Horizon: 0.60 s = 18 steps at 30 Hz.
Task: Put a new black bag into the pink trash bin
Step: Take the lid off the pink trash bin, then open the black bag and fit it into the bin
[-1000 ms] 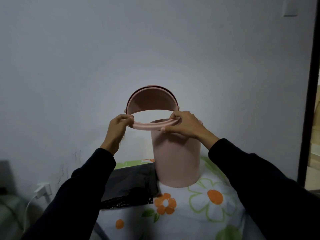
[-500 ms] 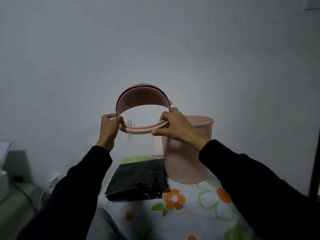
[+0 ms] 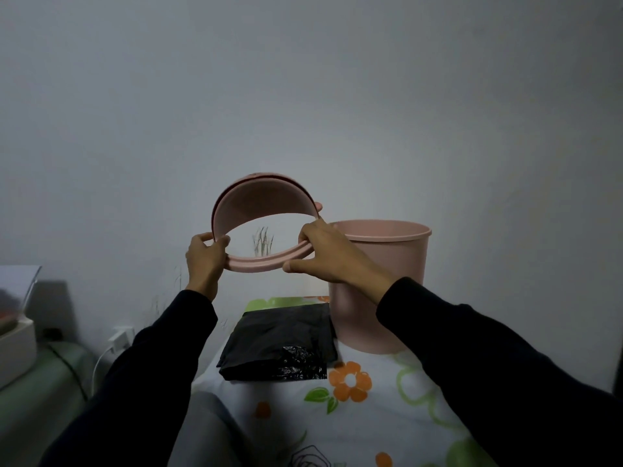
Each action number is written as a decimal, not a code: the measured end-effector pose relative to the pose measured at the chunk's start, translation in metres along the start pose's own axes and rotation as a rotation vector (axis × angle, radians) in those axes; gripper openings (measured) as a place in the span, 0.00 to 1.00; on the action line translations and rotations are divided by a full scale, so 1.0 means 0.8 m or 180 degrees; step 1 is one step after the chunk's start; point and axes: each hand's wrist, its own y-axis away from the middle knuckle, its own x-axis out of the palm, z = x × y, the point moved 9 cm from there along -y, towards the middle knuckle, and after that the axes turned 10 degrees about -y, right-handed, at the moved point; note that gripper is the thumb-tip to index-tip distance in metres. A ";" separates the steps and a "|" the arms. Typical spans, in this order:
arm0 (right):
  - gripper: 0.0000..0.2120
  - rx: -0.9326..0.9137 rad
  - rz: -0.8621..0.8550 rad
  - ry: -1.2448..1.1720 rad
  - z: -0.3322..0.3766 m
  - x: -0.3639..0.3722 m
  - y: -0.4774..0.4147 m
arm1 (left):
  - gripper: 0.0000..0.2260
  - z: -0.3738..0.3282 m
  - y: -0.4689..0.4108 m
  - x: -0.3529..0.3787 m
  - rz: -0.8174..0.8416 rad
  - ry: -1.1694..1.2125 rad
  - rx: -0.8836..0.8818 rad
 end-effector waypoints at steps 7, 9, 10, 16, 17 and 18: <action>0.24 0.0083 0.0182 -0.0372 -0.007 0.033 0.009 | 0.17 0.028 0.002 -0.009 -0.0104 -0.0258 0.0001; 0.23 0.0145 0.0254 -0.0512 -0.011 0.043 0.013 | 0.15 0.035 0.001 -0.007 -0.0073 -0.0369 0.0042; 0.22 0.0176 0.0300 -0.0548 -0.014 0.048 0.015 | 0.14 0.038 0.002 -0.005 -0.0041 -0.0432 0.0068; 0.19 0.0313 0.0485 -0.0803 -0.034 0.077 0.028 | 0.13 0.062 0.004 0.008 0.0143 -0.0713 0.0160; 0.19 0.0312 0.0488 -0.0826 -0.036 0.080 0.031 | 0.14 0.069 0.002 0.011 0.0159 -0.0742 0.0167; 0.18 0.0294 0.0484 -0.0839 -0.038 0.082 0.032 | 0.15 0.077 -0.001 0.013 0.0186 -0.0792 0.0166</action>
